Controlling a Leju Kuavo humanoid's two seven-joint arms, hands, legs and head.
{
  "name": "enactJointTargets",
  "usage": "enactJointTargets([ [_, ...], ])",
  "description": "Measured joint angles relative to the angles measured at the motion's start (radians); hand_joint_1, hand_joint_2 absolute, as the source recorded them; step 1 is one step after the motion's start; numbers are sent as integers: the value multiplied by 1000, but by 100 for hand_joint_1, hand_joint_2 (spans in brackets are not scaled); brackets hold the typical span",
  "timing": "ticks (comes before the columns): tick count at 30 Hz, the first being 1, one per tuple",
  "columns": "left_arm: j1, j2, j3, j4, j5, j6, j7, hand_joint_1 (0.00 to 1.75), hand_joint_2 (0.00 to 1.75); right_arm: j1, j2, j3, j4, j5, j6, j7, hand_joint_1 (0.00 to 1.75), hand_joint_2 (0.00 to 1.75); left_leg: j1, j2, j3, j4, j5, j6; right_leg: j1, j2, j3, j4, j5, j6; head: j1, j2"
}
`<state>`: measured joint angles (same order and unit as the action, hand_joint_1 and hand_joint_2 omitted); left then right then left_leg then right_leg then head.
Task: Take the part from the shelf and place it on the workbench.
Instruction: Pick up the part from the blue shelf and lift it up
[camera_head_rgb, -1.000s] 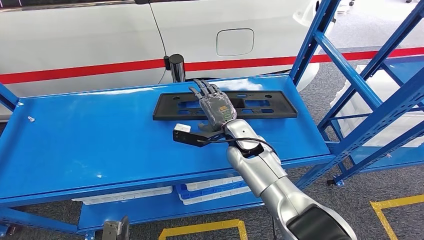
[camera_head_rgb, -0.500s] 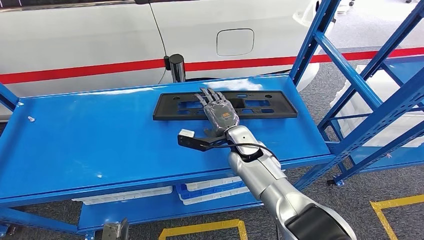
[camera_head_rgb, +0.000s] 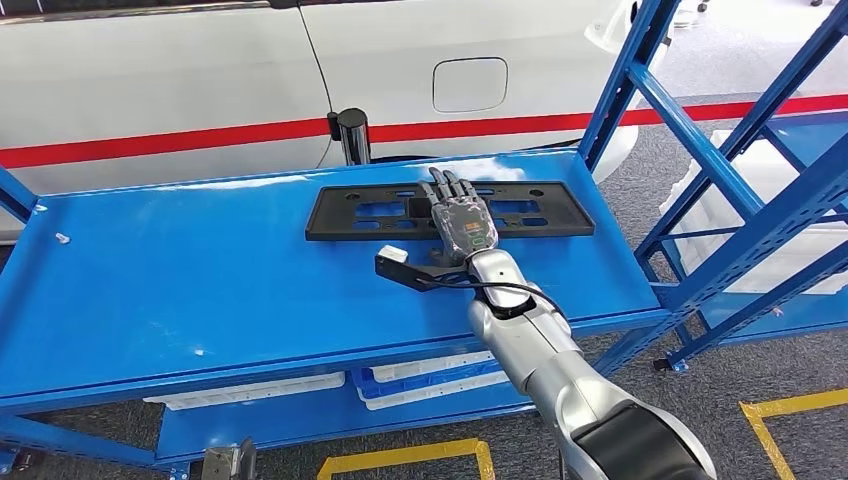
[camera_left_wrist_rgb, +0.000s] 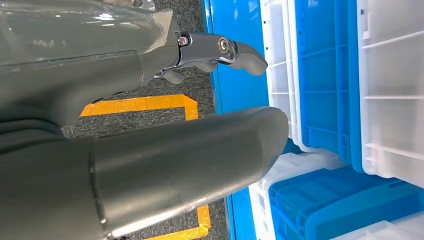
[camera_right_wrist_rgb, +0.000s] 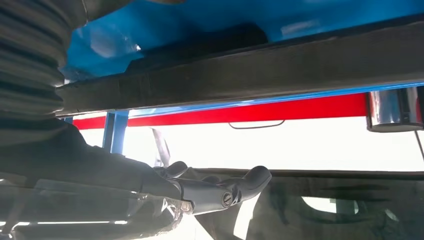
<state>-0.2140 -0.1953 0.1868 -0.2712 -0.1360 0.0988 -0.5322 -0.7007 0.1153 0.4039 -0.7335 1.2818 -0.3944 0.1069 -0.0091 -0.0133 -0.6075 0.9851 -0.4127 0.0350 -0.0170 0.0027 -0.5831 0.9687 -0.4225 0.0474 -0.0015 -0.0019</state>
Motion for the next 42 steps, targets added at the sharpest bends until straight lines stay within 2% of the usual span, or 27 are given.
enactJointTargets([
  [2, 0, 0, -1, 0, 2, 0, 0, 0, 0, -6, 0, -8, 15, 17, -4, 9, 161, 175, 0, 0, 0, 0, 0, 0, 0, 0, 0, 0, 0, 0, 0, 0],
  [4, 0, 1, -2, 0, 3, 0, 0, 0, 0, -7, 0, -14, 27, 30, -7, 15, 173, 175, 0, 0, 0, 0, 0, 0, 0, 0, 0, 0, 0, 0, 0, 0],
  [24, -1, 0, -4, 0, 16, 9, -6, 0, 0, -14, 8, -38, 65, 112, -15, -16, 175, 175, 0, 0, 0, 0, 0, 0, 0, 0, 0, 0, 0, 0, 0, 0],
  [36, -1, 1, -4, 0, 19, 39, -32, 0, 0, 33, -15, -45, -79, 149, -12, -40, 175, 175, 0, 0, 0, 0, 0, 0, 0, 0, -1, 0, 0, 0, 0, 0],
  [40, -2, 3, -14, 0, -3, 83, -48, 0, 0, 74, -49, -49, -230, 189, 11, -44, 175, 175, 0, 0, -1, 0, 0, 0, 0, 0, -1, 0, 0, 0, 0, 0],
  [42, -3, 3, -21, 0, -11, 88, -52, 0, 87, 82, -73, -57, -341, 186, 37, -55, 175, 175, 0, 0, -1, 0, 0, 0, 0, 0, -1, 0, 0, 0, 0, 0],
])
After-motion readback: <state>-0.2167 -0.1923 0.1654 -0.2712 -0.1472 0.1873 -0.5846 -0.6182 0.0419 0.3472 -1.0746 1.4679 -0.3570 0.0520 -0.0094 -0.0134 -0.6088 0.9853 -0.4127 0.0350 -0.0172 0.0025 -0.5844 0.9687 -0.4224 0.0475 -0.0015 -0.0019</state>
